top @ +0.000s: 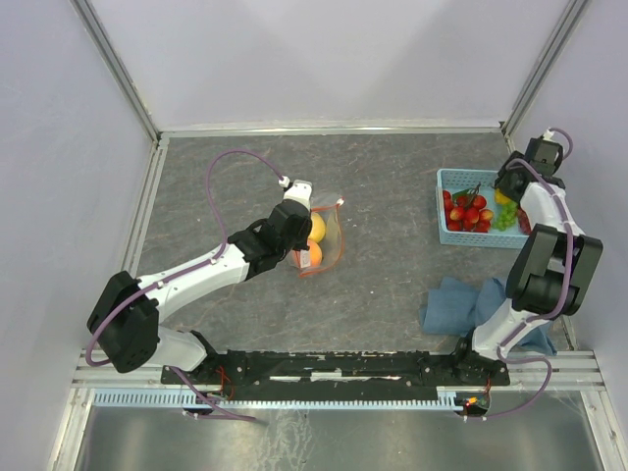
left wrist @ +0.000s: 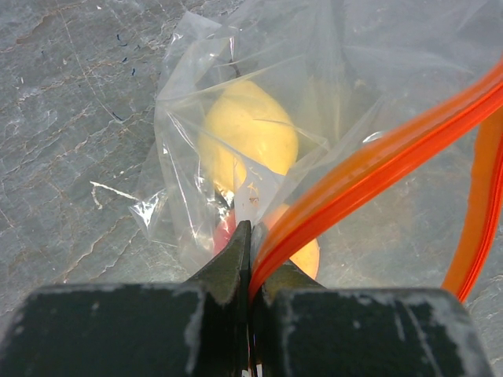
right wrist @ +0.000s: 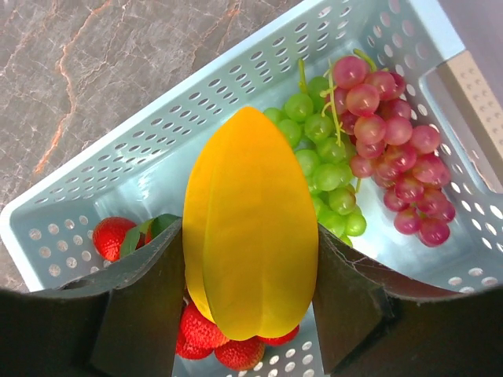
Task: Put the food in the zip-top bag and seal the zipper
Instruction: Pick up the fake fruit from the bin.
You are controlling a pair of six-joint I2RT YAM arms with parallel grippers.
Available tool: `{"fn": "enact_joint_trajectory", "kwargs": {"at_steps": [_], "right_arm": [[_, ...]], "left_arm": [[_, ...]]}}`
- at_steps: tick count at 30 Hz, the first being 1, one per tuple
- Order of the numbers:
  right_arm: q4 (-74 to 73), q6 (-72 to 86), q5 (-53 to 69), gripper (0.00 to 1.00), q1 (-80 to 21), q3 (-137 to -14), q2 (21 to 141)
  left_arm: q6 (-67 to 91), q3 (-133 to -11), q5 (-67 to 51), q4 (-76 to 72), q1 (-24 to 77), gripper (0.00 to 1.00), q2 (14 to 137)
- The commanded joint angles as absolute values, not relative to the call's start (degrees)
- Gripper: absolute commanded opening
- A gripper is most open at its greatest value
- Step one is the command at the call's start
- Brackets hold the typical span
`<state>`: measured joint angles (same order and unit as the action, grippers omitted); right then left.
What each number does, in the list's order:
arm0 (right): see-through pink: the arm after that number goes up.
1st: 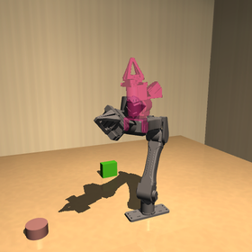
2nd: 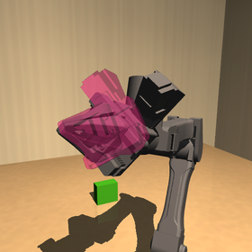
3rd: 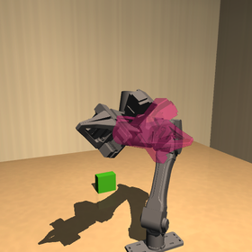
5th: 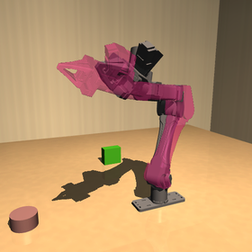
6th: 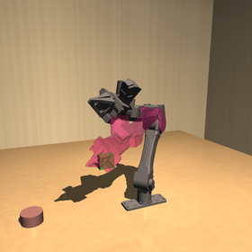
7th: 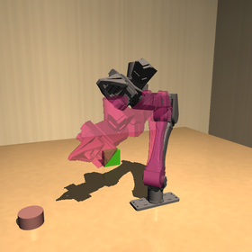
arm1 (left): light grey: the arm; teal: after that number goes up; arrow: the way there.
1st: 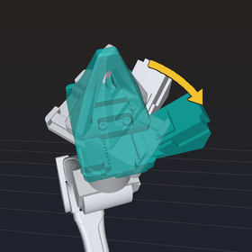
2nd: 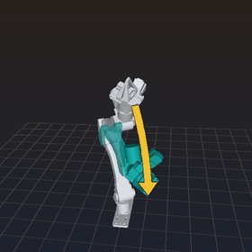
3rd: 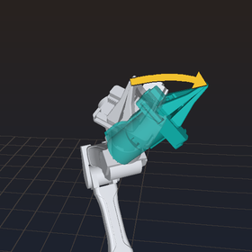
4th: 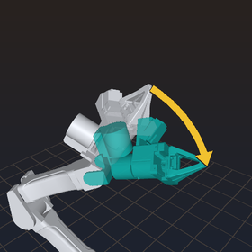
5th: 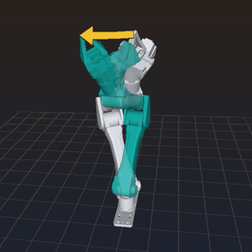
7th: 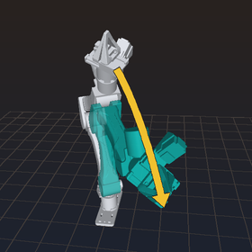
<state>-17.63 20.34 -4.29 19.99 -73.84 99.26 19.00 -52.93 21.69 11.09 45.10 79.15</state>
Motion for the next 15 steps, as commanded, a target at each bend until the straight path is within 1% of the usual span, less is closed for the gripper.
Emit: {"fn": "enact_joint_trajectory", "kwargs": {"at_steps": [1, 7, 15], "right_arm": [[-16.53, 21.69, -5.62, 0.43, 20.05, -72.30, 92.24], [-18.67, 24.62, -0.33, 0.43, 18.19, -67.92, 83.76], [-22.92, 25.16, 5.76, 0.42, 9.50, -63.30, 73.69]], "left_arm": [[18.64, -55.21, 20.66, 10.40, 45.04, 0.03, 78.48], [18.20, -55.12, 19.34, 9.68, 45.08, 0.03, 78.07], [17.15, -55.58, 19.29, 9.57, 45.04, 0.03, 78.22]]}}
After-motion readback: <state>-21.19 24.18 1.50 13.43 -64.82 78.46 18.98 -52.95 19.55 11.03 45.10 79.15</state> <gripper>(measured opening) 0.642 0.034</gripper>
